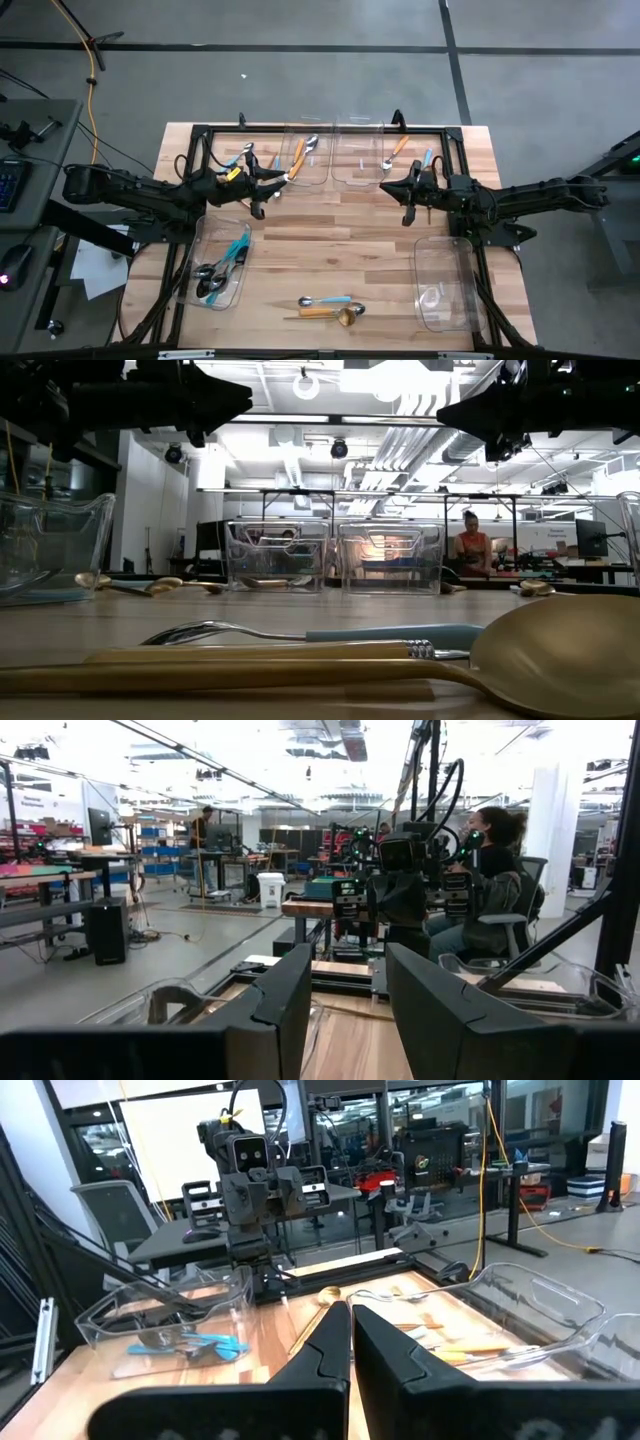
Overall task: Sort silverware by color (type)
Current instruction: Put the yellow spoon into the top left transparent bin
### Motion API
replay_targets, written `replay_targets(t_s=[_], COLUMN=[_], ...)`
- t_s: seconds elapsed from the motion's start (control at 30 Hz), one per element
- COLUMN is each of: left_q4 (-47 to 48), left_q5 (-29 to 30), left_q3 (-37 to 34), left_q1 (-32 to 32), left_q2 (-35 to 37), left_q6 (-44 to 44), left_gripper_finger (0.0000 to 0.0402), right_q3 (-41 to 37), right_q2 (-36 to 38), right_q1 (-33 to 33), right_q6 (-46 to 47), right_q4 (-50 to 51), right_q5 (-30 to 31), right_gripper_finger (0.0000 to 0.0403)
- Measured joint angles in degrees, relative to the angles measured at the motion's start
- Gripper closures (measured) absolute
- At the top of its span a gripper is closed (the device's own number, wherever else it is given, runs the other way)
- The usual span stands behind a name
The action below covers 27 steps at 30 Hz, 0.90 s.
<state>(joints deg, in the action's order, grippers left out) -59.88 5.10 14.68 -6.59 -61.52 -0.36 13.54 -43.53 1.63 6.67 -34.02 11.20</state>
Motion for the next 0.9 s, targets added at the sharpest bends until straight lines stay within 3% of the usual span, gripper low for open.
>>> replay_targets(t_s=[0.9], left_q4=[0.0], left_q5=[0.0], left_q3=[0.0], left_q1=[0.0], left_q2=[0.0], left_q6=[0.0], left_gripper_finger=[0.0282], right_q3=[0.0], right_q2=[0.0], right_q1=[0.0], right_q6=[1.0], right_q4=[-0.9], right_q5=[0.2], right_gripper_finger=[0.0403])
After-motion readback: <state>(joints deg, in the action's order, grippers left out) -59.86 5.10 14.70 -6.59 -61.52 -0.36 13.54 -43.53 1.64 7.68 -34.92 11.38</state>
